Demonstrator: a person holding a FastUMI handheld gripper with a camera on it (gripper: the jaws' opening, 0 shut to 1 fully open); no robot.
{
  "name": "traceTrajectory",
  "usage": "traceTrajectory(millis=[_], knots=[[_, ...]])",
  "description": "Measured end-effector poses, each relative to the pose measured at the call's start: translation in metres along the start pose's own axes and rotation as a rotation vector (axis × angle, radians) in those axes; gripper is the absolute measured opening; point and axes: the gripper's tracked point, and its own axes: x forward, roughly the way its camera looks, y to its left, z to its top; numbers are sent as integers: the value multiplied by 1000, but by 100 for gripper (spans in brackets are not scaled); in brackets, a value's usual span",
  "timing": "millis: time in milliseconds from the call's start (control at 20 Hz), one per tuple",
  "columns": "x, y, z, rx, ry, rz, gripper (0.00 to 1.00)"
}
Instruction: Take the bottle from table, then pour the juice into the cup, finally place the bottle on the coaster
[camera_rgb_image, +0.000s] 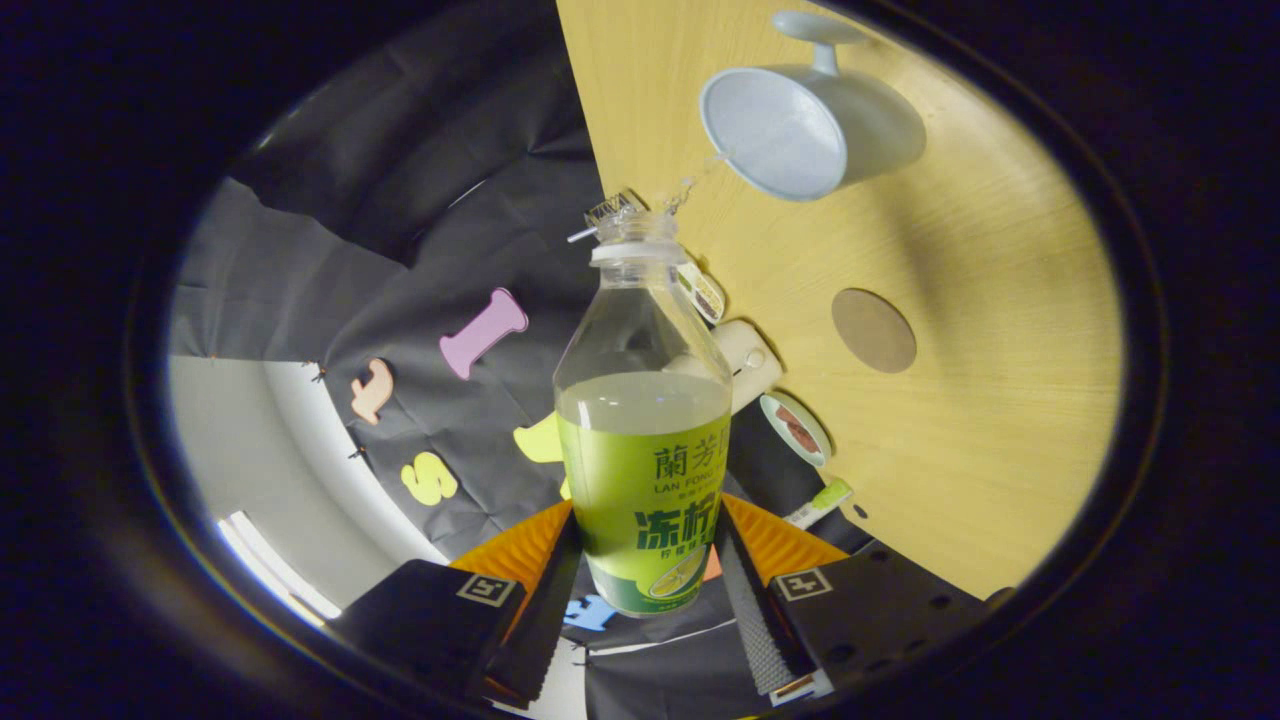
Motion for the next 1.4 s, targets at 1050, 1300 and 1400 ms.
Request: traceTrajectory(millis=[1050,1300,1400], knots=[[3,9,-10,-42,23,54,79],[-19,-5,-14,-304,28,-32,79],[-25,-15,-9,-466,14,-107,79]])
